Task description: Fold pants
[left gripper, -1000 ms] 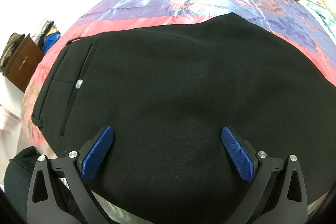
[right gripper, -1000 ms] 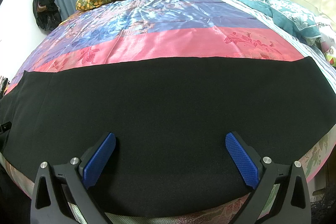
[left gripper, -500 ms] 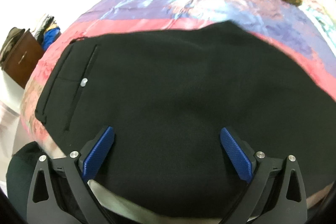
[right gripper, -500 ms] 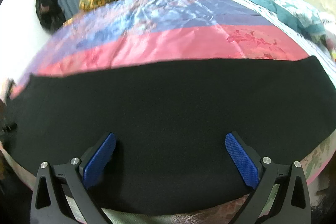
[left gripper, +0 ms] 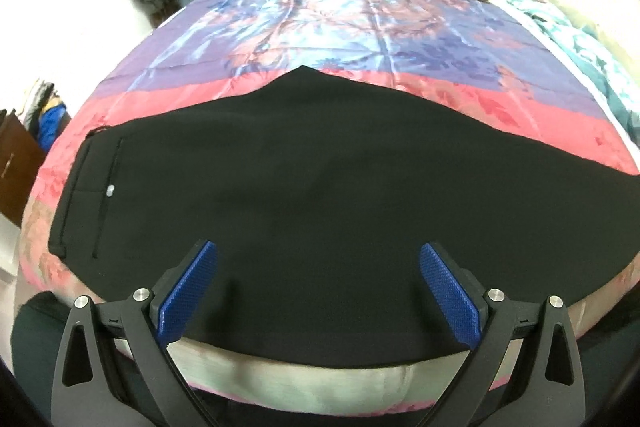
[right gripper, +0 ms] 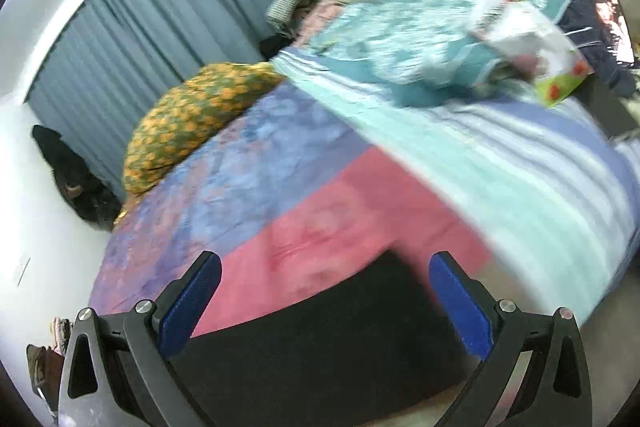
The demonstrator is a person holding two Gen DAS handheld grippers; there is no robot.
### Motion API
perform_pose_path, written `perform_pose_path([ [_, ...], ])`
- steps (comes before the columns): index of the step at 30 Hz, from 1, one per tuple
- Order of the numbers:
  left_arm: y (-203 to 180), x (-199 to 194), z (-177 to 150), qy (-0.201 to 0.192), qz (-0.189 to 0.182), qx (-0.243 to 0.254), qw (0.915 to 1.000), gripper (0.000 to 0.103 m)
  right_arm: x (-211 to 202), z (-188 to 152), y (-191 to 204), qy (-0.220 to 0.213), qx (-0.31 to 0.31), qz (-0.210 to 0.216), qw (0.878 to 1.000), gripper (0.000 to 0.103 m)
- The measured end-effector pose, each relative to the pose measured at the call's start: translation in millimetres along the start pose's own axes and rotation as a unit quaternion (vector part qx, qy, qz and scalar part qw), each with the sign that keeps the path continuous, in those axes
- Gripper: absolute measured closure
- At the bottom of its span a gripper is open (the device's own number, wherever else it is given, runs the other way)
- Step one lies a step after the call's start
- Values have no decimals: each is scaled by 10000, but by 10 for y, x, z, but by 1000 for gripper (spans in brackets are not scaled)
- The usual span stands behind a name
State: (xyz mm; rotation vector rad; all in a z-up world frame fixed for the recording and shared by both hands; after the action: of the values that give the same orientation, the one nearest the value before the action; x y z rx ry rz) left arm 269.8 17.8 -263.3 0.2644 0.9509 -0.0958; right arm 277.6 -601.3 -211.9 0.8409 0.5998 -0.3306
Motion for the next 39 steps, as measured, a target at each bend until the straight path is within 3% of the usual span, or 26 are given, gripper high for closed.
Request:
perform_pose_path([
  [3, 25, 28, -19, 53, -39, -118, 9999, 2, 148, 205, -413, 583, 37, -258, 9980, 9],
  [7, 21, 53, -43, 153, -32, -186, 9997, 2, 408, 90, -549, 1454, 13, 82, 9893, 16],
  [11, 7, 15, -11, 136, 46, -113, 9998, 2, 669, -81, -454, 1840, -172, 212, 9826, 20],
  [16, 28, -14, -18, 142, 113, -110, 9998, 2, 916, -372, -480, 2317, -286, 214, 9721, 35],
  [20, 34, 9, -64, 232, 137, -125, 9996, 2, 952, -562, -444, 2609, -472, 375, 9635, 35],
  [23, 6, 46, -86, 323, 148, -129, 9993, 2, 965, -639, -443, 2973, -100, 803, 9514, 35],
  [27, -79, 47, -82, 348, 162, -46, 9993, 2, 970, -730, -389, 3191, 163, 1210, 9398, 37],
  [29, -121, 36, -64, 330, 144, 9, 9994, 2, 1005, -836, -337, 3237, -15, 1098, 9398, 49],
  [32, -151, 12, -39, 295, 134, 90, 9994, 2, 1044, -876, -352, 3172, -69, 810, 9449, 85],
  [35, -158, -38, -12, 214, 125, 125, 9996, 2, 1010, -878, -310, 3095, 75, 944, 9462, 89],
  [39, -101, -87, 4, 141, 54, -27, 9999, 2, 825, -854, -131, 2975, 530, 1635, 9391, 90],
])
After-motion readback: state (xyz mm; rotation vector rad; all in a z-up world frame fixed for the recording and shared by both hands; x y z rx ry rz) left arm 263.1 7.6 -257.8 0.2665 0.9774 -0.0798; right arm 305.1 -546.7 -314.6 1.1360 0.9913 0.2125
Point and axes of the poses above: each gripper's, at about its wrist camera, not at the fingertips, and x roughly the way its jaws point, y to its left, z to its top, the point moved 6 cm from there along x, roughly the way its jaws point, and after that the axes turned 14 degrees about x, right-handed, at the moved point
